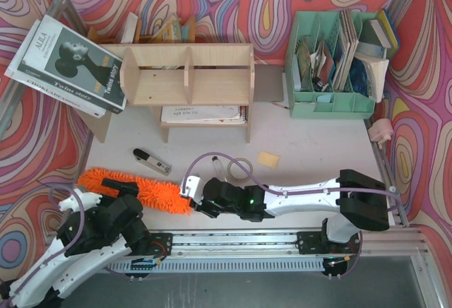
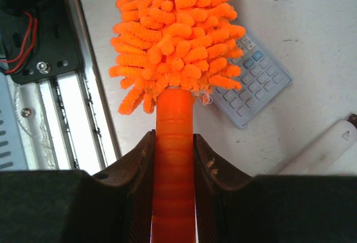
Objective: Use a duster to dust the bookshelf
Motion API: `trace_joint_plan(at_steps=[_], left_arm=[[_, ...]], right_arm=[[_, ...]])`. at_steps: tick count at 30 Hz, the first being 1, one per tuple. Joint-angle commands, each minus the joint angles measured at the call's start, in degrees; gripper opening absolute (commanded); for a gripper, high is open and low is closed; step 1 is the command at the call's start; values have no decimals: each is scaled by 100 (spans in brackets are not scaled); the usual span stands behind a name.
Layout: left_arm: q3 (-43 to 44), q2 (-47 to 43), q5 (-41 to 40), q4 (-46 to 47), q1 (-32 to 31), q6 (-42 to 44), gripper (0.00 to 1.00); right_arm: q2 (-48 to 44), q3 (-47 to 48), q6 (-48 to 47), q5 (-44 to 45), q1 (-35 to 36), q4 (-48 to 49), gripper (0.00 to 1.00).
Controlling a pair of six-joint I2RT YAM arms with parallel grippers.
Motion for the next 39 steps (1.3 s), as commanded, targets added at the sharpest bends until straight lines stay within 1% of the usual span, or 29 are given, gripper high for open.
trace_joint_plan(at_steps=[1, 5, 9, 13, 18, 23, 28, 30, 32, 36, 39], left_arm=[[-237, -278, -117, 346, -5, 417, 98], [-544, -475, 78, 954, -4, 703, 98], [-926, -503, 288, 1237, -5, 674, 98], [-1124, -451, 350, 1664, -4, 885, 96], [-1207, -403, 320, 2060, -3, 1120, 92], [-1286, -466, 251, 2508, -4, 1461, 84], [-1377, -630, 188, 3146, -10, 1961, 73], [-1382, -698, 163, 3243, -4, 2076, 69], [-1370, -774, 128, 3273, -3, 2136, 62], [-1273, -864, 68, 3165, -9, 2170, 47], [-1139, -877, -1, 2986, -8, 2094, 28]], right_arm=[[-284, 123, 274, 280, 126, 495, 0], [-318, 193, 442, 337, 207, 562, 0], [-285, 404, 834, 674, 230, 493, 0], [-285, 472, 987, 569, 265, 599, 0], [-335, 483, 1066, 473, 345, 669, 0], [-401, 491, 1122, 335, 380, 704, 0], [-427, 577, 1122, 241, 417, 667, 0], [-441, 633, 1123, 234, 415, 655, 0], [-459, 679, 1118, 240, 426, 641, 0], [-509, 709, 1109, 241, 430, 651, 0], [-501, 766, 1097, 205, 426, 620, 0]])
